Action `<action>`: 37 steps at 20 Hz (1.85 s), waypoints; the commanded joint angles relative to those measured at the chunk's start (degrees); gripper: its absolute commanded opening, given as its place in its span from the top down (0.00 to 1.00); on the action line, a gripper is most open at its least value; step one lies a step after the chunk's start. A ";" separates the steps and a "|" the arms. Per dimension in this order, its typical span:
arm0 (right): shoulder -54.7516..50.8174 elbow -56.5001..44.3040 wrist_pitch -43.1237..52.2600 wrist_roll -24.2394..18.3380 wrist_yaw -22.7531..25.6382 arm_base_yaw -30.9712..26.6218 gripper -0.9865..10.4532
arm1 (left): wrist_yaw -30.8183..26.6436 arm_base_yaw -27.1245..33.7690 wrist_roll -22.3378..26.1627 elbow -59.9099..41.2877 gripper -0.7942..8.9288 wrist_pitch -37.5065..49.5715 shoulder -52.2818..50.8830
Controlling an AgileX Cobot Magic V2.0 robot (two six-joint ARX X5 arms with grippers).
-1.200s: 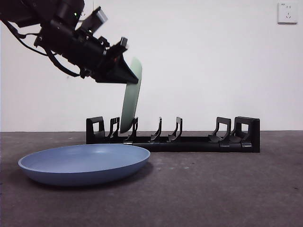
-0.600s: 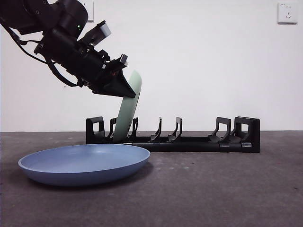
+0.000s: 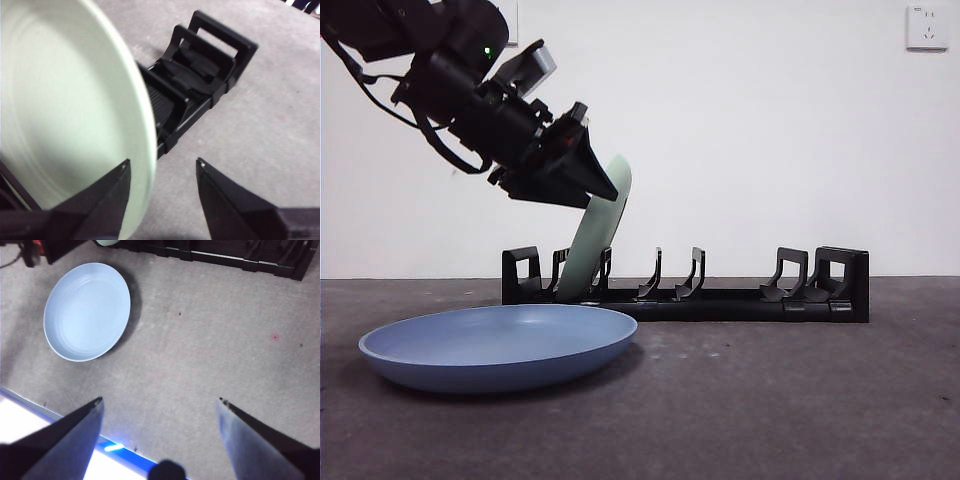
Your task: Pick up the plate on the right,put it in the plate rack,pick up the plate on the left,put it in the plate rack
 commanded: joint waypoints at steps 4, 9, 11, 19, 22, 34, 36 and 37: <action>0.00 -0.57 1.70 -0.85 -0.07 0.09 0.58 | 0.46 0.55 -0.09 0.07 0.69 -5.92 -10.01; 1.79 -0.59 7.91 1.42 -4.74 1.18 0.58 | -0.31 0.76 9.90 0.07 0.69 -19.41 -25.53; 3.96 -0.59 10.91 2.80 -4.87 3.78 0.58 | -1.90 0.76 12.59 0.07 0.69 -25.18 -32.24; 21.68 -0.59 24.04 6.75 0.13 17.27 0.58 | -5.66 0.76 16.44 0.07 0.61 -43.91 -53.48; 29.59 -0.59 27.43 7.61 0.55 20.52 0.58 | -5.66 0.76 16.46 0.07 0.59 -47.84 -57.33; 45.77 -0.59 38.80 12.50 4.15 24.72 0.58 | -5.57 0.63 18.14 0.07 0.59 -53.35 -58.18; 46.84 -0.59 39.21 12.57 4.15 24.79 0.58 | -5.60 0.46 18.14 0.07 0.59 -53.33 -58.18; 47.41 -0.59 39.30 12.57 4.15 24.83 0.58 | -5.60 0.26 18.14 0.07 0.59 -53.35 -58.18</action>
